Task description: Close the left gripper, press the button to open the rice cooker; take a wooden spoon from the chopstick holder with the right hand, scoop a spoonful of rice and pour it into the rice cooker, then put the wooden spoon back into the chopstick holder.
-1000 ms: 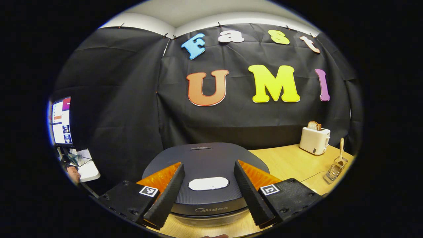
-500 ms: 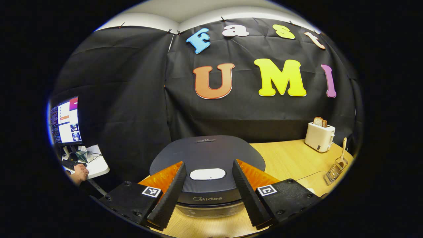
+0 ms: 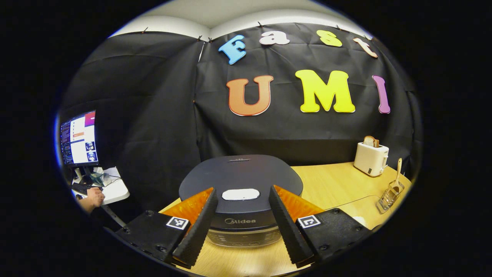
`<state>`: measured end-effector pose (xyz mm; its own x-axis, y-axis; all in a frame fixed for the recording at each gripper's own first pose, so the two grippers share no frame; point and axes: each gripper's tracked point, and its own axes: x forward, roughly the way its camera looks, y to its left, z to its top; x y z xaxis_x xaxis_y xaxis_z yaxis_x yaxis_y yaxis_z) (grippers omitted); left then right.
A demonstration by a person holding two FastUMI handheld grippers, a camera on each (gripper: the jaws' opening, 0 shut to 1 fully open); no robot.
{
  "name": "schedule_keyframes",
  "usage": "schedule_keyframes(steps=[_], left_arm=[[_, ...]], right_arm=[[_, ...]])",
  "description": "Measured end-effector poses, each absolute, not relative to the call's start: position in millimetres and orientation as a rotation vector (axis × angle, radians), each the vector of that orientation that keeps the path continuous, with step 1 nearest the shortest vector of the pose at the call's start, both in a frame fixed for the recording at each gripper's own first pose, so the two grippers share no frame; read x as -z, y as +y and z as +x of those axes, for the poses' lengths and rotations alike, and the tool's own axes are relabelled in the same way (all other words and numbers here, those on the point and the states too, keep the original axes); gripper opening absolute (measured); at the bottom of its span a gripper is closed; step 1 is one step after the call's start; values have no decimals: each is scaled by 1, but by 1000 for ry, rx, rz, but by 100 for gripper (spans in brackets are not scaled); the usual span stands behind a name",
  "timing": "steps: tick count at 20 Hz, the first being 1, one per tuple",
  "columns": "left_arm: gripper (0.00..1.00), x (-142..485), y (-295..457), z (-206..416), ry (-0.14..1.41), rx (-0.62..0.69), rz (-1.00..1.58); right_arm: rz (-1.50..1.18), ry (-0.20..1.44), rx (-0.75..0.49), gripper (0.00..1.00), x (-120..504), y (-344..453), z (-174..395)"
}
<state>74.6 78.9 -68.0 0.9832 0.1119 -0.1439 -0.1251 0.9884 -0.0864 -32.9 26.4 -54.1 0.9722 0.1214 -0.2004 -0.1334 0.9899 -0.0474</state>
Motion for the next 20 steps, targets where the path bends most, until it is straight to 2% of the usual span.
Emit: schedule_keyframes(steps=[2, 3, 5, 6, 8, 9, 10, 20], left_arm=[[87, 67, 75, 66, 112, -114, -71], [82, 68, 73, 62, 123, -111, -83], [86, 76, 71, 53, 155, -129, -108], [86, 73, 69, 47, 153, -131, -111], [86, 66, 62, 38, 142, -125, -119], [81, 63, 58, 33, 136, -119, -126], [86, 61, 51, 27, 134, -107, -134], [86, 41, -44, -15, 125, 46, -121]], right_arm=[[-58, 199, -124, 95, 54, 26, -34], [-56, 199, -121, 95, 54, 27, -36], [-60, 183, -126, 92, 49, 30, -38], [-63, 173, -125, 95, 47, 29, -39], [-65, 165, -123, 96, 46, 29, -41], [-60, 166, -124, 97, 45, 29, -43], [-56, 168, -123, 97, 45, 29, -43], [-28, 186, -107, 97, 50, 29, -39]])
